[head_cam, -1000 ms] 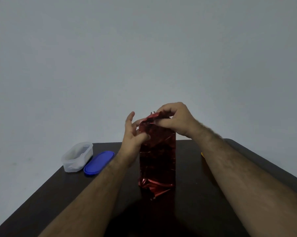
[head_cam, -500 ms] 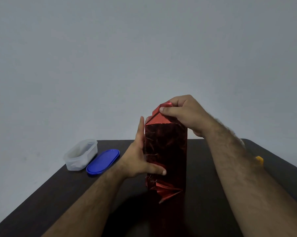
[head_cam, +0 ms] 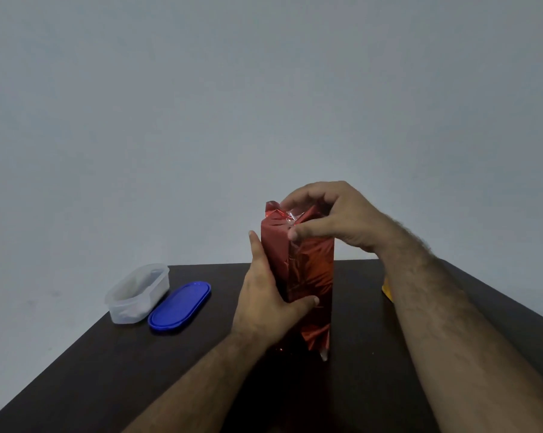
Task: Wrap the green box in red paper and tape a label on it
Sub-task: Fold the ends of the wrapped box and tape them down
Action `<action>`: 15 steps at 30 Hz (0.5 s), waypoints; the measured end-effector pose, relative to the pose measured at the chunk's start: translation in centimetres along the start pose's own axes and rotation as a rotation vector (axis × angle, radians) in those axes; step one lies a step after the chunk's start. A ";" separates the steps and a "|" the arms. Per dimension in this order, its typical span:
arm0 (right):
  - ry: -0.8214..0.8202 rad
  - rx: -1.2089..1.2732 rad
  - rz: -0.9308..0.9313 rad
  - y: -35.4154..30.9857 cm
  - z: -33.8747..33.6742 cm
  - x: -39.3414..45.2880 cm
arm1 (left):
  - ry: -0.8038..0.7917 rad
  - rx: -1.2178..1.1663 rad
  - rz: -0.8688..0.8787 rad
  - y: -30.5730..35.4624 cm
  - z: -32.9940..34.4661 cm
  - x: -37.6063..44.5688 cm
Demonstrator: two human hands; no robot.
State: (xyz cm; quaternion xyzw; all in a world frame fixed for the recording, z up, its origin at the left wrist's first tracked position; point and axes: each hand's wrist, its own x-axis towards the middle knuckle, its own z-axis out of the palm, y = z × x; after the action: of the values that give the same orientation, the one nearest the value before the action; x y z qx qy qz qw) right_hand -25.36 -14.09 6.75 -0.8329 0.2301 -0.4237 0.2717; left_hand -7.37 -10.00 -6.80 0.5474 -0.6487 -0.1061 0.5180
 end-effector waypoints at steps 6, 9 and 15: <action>0.098 -0.095 -0.010 0.8 -2.2 0.0 | 0.123 0.083 -0.050 1.1 0.0 -0.5; 0.284 -0.070 0.123 0.4 -1.6 0.5 | 0.189 0.130 -0.078 2.5 0.6 -0.9; 0.266 0.161 0.540 1.2 -0.4 1.3 | 0.179 0.050 0.068 3.1 0.7 -1.7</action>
State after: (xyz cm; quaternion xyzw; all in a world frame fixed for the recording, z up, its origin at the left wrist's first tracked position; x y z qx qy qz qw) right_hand -25.21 -15.92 6.93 -0.6547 0.4422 -0.4582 0.4073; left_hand -10.01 -7.70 -5.91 0.5453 -0.6203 -0.0229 0.5633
